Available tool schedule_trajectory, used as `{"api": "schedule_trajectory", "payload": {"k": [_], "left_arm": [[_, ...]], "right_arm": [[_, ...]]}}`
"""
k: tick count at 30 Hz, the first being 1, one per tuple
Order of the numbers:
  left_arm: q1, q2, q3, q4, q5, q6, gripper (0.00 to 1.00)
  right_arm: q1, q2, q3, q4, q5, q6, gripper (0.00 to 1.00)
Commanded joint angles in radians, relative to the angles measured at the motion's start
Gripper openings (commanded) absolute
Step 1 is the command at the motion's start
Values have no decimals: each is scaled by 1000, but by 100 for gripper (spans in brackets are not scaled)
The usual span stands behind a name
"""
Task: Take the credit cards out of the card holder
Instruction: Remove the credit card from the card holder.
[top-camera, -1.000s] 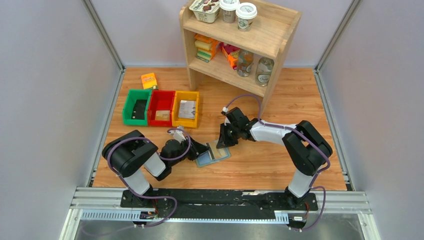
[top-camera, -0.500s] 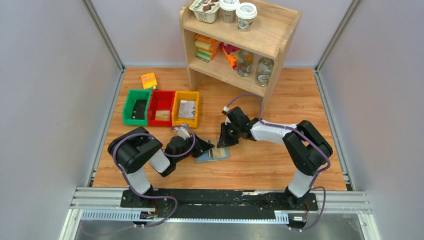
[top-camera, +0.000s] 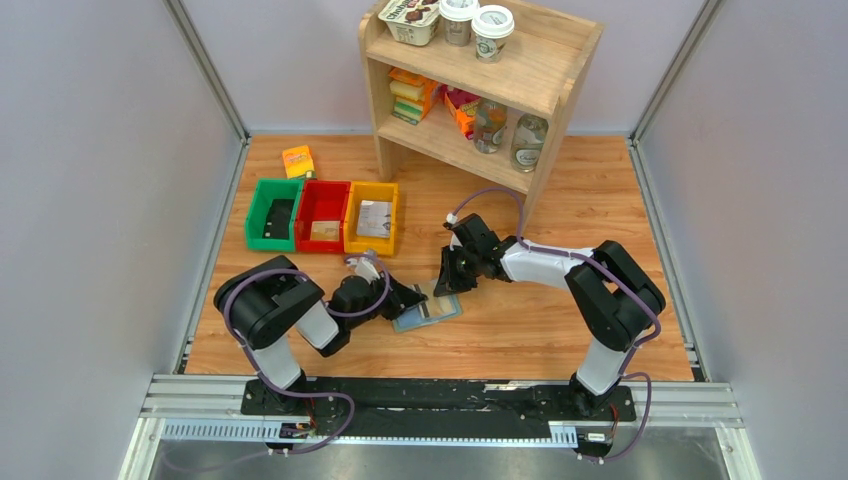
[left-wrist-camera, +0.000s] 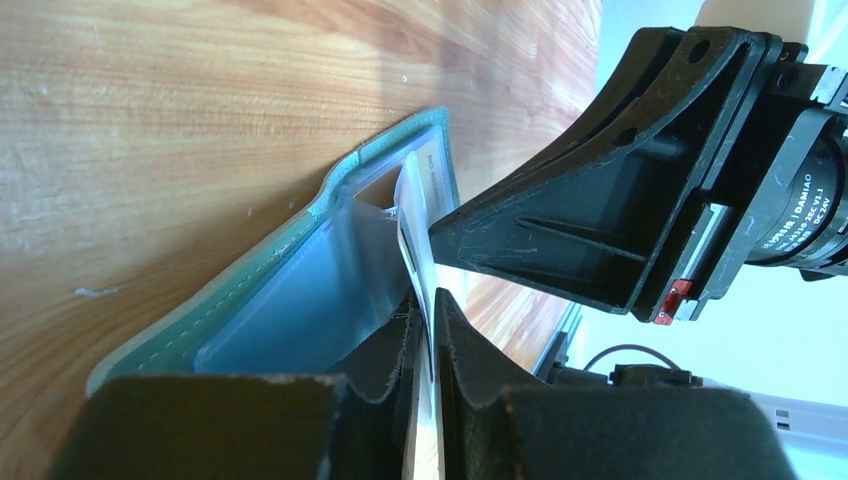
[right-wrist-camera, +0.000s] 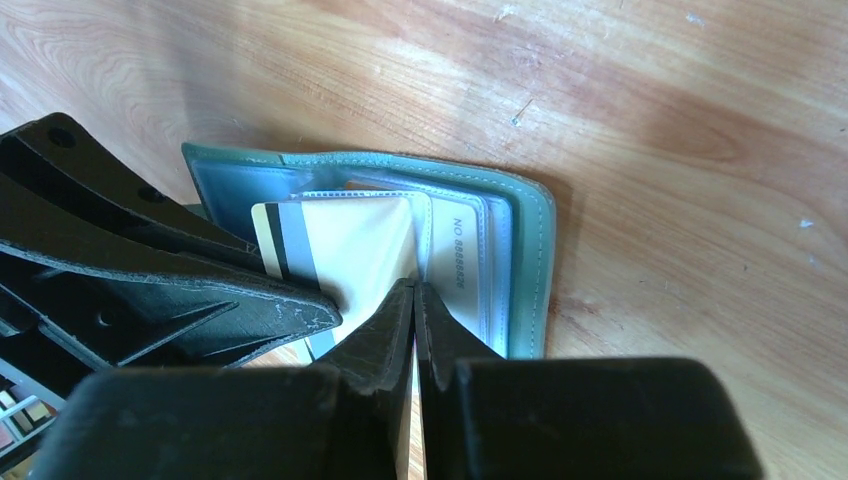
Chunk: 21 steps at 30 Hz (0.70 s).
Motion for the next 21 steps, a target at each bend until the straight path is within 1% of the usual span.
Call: {"api": "schedule_trajectory", "payload": {"k": [1, 15, 21], "left_arm": [[-12, -59, -19, 142, 19, -27, 13], [-9, -83, -73, 140, -12, -44, 10], [-4, -111, -113, 125, -42, -51, 5]], "right_arm": [[9, 64, -34, -101, 110, -47, 7], [9, 67, -35, -105, 108, -47, 7], [9, 67, -34, -105, 111, -47, 6]]}}
